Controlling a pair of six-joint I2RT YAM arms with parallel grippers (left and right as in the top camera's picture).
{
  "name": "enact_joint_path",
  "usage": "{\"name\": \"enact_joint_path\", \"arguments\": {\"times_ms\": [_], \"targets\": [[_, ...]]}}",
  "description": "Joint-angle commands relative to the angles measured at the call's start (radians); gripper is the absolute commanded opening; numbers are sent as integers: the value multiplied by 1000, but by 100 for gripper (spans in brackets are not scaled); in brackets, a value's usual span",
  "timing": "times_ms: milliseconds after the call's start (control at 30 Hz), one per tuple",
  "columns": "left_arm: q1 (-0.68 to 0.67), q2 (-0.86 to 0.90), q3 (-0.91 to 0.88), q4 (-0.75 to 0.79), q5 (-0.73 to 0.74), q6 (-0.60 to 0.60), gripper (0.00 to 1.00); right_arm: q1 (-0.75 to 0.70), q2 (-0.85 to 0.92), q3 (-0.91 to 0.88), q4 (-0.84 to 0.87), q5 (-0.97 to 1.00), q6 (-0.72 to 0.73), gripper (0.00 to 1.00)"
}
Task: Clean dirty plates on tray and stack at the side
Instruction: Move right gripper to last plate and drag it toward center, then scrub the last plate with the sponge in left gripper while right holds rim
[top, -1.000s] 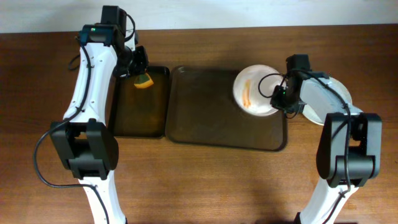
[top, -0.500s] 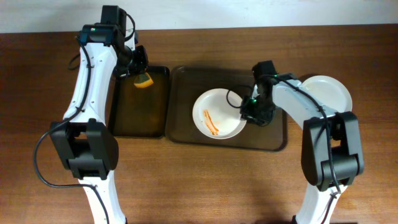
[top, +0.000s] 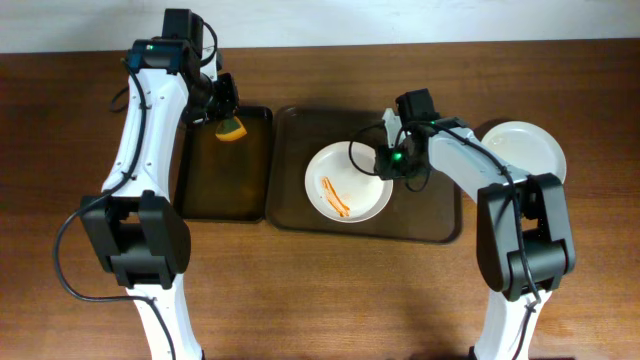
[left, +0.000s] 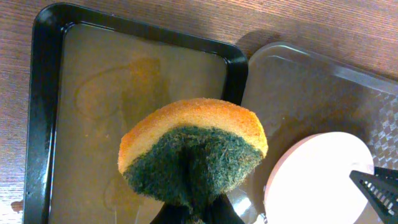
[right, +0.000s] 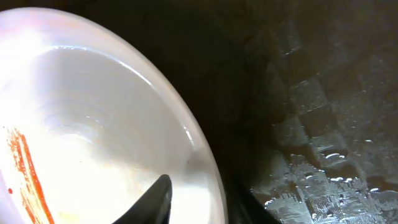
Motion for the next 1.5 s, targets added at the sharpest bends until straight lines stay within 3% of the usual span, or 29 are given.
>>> {"name": "enact_joint_path", "arguments": {"times_ms": [0, 100, 233, 300, 367, 467, 533, 600, 633, 733, 900, 1100, 1167, 1267, 1467], "targets": [[-2, 9, -7, 4, -3, 15, 0, 16, 24, 14, 1, 34, 67, 23], [-2, 9, -7, 2, -3, 15, 0, 21, 43, 14, -24, 35, 196, 4], [-2, 9, -7, 3, -3, 15, 0, 19, 43, 14, -87, 106, 512, 4], [-2, 9, -7, 2, -3, 15, 0, 19, 43, 14, -77, 106, 578, 4], [-2, 9, -7, 2, -3, 15, 0, 14, 43, 14, -72, 105, 577, 4], [-2, 9, -7, 5, -3, 15, 0, 8, 43, 14, -65, 100, 543, 20], [-9, 9, -7, 6, -4, 15, 0, 8, 43, 14, -64, 98, 543, 21], [-30, 17, -15, 23, -4, 15, 0, 9, 47, 14, -64, 98, 543, 15], [-45, 26, -20, 33, -3, 15, 0, 9, 53, 14, -64, 102, 543, 4], [-98, 77, -29, 59, -3, 19, 0, 9, 64, 13, -66, 110, 517, 4], [-264, 202, -29, 182, 21, 164, 0, 8, 64, 13, -64, 113, 497, 4], [-386, 264, -29, 348, 22, 182, 0, 8, 64, 13, -61, 113, 497, 4], [-397, 314, -29, 341, -49, 74, 0, 8, 64, 13, -61, 113, 497, 4], [-397, 338, -29, 231, -190, -238, 0, 8, 64, 13, -62, 112, 494, 4], [-434, 338, -29, -23, -132, -224, 0, 8, 64, 13, -57, 112, 494, 4]]}}
